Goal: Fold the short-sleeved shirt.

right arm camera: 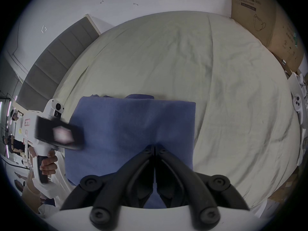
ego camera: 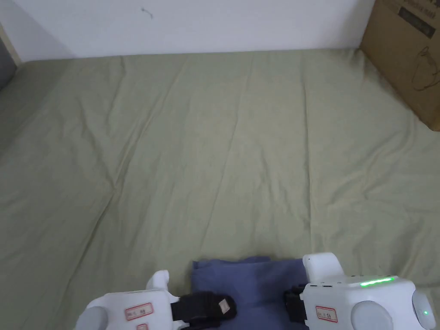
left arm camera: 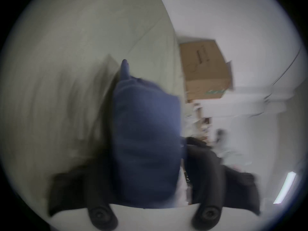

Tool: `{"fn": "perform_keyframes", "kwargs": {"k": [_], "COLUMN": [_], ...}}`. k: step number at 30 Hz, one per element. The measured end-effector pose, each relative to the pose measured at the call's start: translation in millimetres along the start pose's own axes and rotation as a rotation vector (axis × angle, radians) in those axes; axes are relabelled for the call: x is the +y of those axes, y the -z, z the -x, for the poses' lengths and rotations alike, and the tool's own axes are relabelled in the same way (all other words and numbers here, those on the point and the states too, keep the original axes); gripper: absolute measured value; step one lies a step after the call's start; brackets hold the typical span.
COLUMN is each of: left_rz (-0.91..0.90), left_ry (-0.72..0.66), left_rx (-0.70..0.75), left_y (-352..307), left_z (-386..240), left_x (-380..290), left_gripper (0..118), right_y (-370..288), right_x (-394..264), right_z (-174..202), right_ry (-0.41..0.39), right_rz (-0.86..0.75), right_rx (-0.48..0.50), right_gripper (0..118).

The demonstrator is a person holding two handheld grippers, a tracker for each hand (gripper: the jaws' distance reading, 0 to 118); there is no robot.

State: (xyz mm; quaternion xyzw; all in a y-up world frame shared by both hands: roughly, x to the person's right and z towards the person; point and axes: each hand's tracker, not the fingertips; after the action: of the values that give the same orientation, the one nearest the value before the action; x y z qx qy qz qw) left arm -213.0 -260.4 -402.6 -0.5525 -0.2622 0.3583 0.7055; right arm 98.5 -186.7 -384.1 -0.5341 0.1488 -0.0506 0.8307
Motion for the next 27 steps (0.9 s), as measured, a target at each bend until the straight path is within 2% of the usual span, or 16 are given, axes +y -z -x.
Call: {"fn": "perform_keyframes", "kwargs": {"k": [1,2,3,6,8,11,13,18,19,21,23,27], "left_rz": [0.023,0.006,0.014,0.012,0.013,-0.021,-0.047,-0.056,-0.038,-0.049,-0.052,0.002], "left_ry": [-0.035,-0.109,-0.124,0.009,0.033,0.105,0.145,0.259,0.32,0.375,0.399,0.432], "left_rx": [-0.015,-0.156,-0.183,-0.043,-0.028,0.096,0.215,0.668,0.762,0.959,1.125,1.371], "left_y": [2,-3,-8,-22,-38,-71,-97,-165,-177,-200,-219,-246], "left_z": [6,14,16,5,3,5,10,27,29,34,47,90], "left_x": [1,5,8,19,30,59,81,144,156,175,194,228], "left_gripper": [31,31,31,30,30,30,30,30,30,30,30,30], "right_y": [0,-1,-4,-14,-20,-24,-26,-24,-21,-13,-8,-8], "right_x": [1,2,2,4,6,8,9,7,6,5,4,5], "right_z": [0,1,3,7,10,15,17,17,14,8,1,-15], "right_ry": [-0.002,-0.001,0.0,0.014,0.014,0.001,-0.014,-0.018,-0.019,-0.025,-0.018,0.043], "right_rz": [0.003,0.005,0.002,-0.02,-0.035,-0.045,-0.046,-0.038,-0.035,-0.009,0.009,0.008], "right_rx": [0.003,0.005,-0.001,0.025,0.024,0.018,0.016,-0.006,-0.011,-0.073,-0.116,-0.114], "right_gripper": [2,2,2,2,2,2,2,2,2,2,2,2]}}
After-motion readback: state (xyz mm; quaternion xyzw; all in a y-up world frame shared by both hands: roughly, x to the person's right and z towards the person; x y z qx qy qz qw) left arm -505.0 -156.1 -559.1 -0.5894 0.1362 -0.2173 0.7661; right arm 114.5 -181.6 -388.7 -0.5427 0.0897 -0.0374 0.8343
